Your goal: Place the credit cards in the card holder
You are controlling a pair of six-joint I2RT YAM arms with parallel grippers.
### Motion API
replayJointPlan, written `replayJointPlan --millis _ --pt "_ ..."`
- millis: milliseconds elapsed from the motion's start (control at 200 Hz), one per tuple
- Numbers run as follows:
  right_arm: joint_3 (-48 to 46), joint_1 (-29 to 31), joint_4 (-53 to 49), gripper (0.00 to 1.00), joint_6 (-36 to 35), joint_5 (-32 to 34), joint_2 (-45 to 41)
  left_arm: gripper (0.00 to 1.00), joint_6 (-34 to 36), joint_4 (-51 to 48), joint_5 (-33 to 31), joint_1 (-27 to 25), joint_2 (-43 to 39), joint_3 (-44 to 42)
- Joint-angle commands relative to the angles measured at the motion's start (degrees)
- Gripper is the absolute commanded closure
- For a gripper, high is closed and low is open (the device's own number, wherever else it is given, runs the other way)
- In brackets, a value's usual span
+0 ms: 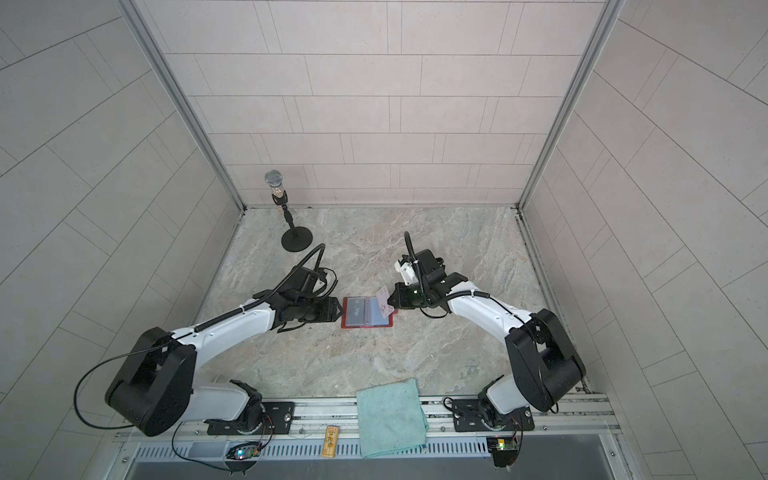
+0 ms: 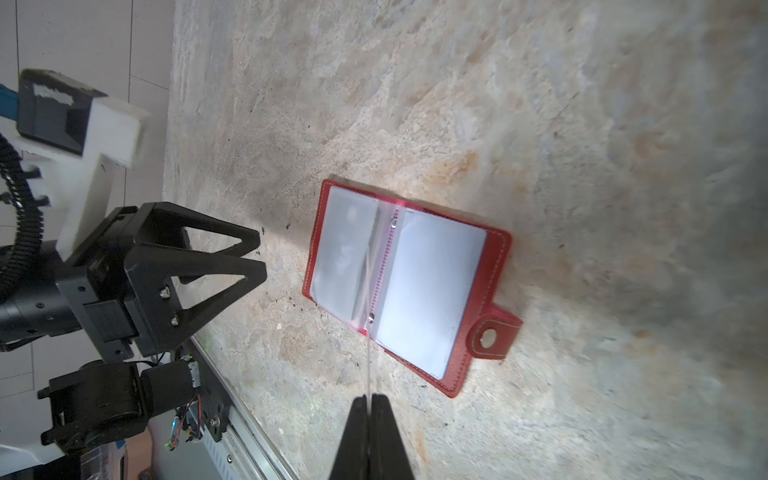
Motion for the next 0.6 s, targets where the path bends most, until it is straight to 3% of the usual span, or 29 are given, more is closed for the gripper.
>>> replayJointPlan --millis 0,195,596 --pt "-1.55 1.62 6.88 1.0 4.85 -0.37 1.3 0.39 -1.19 6.19 2.67 0.21 0.13 -2.08" --pt "-2.82 2.6 11.95 1.0 8.06 -1.42 4.34 0.4 -4.08 13.37 5.9 0.19 2.85 -4.61" --pt "-2.81 3.14 14.4 1.0 9.63 -3.13 9.39 0.39 -6.21 18.26 7.66 0.2 8.0 -5.67"
